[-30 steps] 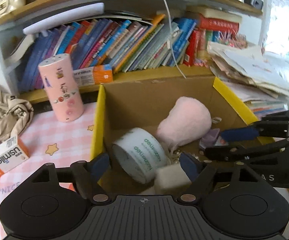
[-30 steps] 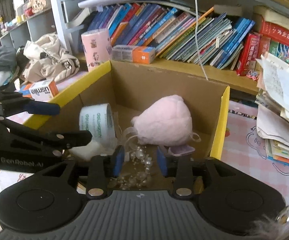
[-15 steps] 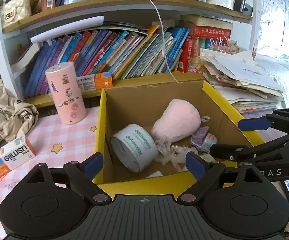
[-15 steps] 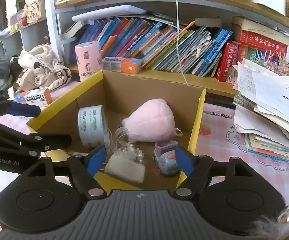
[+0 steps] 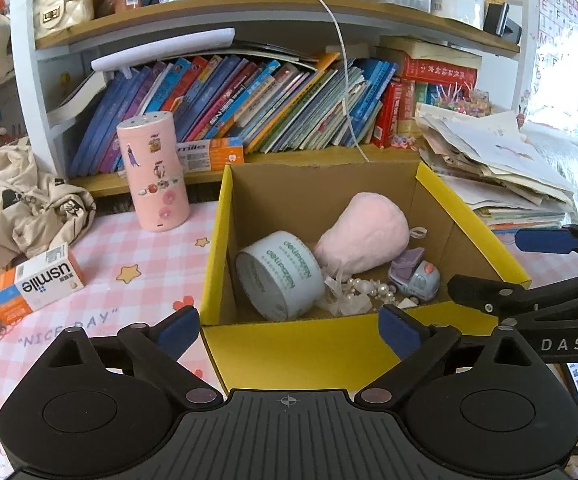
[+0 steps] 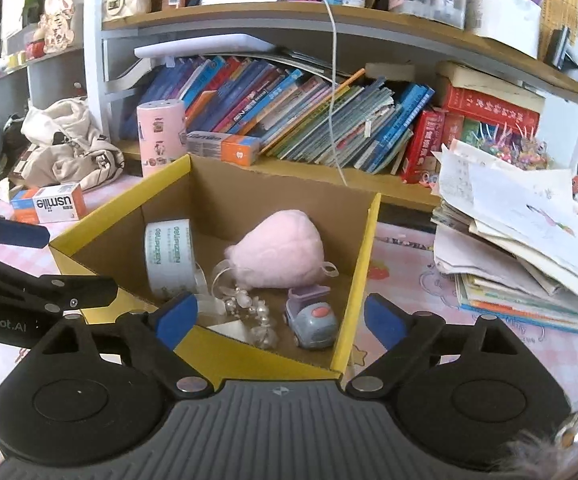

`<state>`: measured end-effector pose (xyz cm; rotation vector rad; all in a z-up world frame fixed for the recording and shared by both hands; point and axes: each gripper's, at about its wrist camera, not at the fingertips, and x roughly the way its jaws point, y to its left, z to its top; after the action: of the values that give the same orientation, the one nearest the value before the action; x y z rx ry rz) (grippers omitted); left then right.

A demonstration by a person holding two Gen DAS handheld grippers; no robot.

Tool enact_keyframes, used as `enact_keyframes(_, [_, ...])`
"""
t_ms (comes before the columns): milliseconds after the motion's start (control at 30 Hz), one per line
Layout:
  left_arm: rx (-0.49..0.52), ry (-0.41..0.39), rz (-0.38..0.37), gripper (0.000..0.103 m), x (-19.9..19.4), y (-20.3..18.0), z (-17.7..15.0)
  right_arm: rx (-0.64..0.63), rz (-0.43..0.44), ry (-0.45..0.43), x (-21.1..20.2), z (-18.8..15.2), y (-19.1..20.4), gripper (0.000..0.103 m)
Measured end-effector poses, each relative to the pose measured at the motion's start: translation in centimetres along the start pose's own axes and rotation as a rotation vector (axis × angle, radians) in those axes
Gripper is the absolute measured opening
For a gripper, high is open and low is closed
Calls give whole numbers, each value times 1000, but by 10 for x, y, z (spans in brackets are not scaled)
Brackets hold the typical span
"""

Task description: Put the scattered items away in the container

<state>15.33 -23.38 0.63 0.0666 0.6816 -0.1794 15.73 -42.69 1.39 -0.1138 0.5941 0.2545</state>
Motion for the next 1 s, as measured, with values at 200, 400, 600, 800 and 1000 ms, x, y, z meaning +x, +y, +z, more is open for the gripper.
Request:
enact_keyframes(200, [1, 21, 15, 98, 0, -1, -6, 14, 9, 40, -3, -10, 2, 95])
enact_keyframes(400, [-2, 47, 27, 98, 0, 0, -14, 19, 23, 84, 0, -20, 8, 95])
enact_keyframes(600, [-1, 64, 26, 98, -4, 6, -21, 21, -3, 81, 1, -23, 16, 97])
enact_keyframes(800, [-1, 84, -3, 98, -5, 10, -31, 28, -60, 89, 0, -29, 26, 100])
enact_keyframes(1000, [20, 76, -22, 98, -9, 20, -34, 32, -94, 124, -3, -35, 39, 101])
